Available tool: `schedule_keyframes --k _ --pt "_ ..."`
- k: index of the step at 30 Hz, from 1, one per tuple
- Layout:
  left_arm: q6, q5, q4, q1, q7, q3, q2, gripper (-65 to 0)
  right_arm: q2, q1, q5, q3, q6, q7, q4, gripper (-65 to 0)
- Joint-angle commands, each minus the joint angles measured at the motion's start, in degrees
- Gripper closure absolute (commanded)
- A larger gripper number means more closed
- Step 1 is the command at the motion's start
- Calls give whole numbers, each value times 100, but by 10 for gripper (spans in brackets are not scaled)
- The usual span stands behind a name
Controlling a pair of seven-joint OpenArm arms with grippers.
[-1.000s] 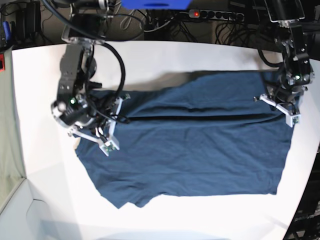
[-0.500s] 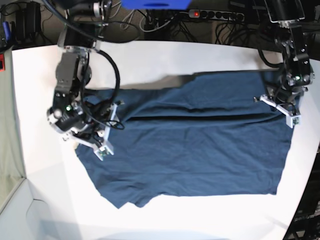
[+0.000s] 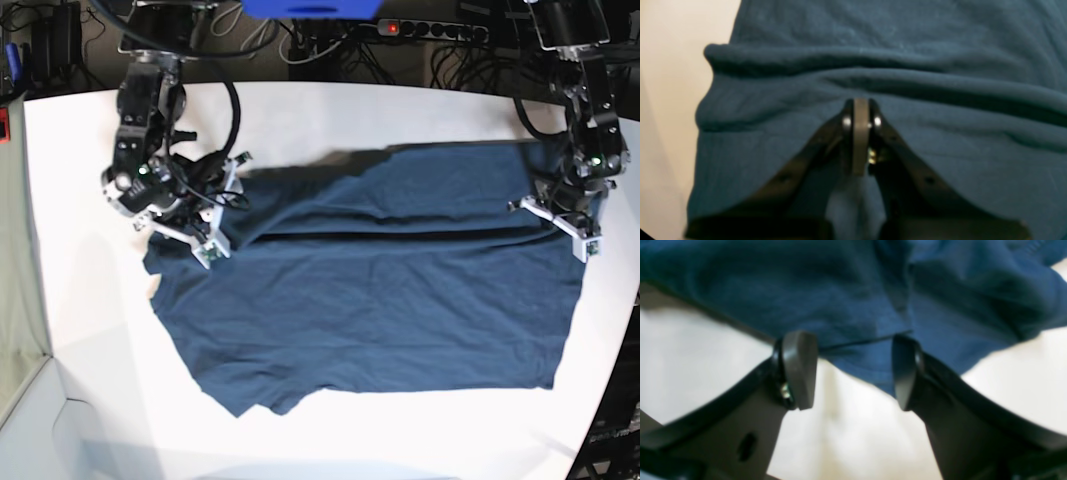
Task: Layout the t-shirt on the table in an organized manner, then fold the t-shirt properly
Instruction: 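Grasp the folded shirt layer with the right gripper and drag it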
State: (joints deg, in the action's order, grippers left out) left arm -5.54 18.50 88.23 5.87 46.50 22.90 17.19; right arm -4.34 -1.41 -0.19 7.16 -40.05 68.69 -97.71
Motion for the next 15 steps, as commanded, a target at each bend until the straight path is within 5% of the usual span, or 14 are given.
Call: schedule_keyframes --k 1,15 --pt "22 18 87 -55 -74 27 70 -2 -10 -92 49 -8 5 -95 -35 -365" --pt "22 18 87 -11 -74 27 44 -2 -177 -145 49 -43 5 -332 88 -336"
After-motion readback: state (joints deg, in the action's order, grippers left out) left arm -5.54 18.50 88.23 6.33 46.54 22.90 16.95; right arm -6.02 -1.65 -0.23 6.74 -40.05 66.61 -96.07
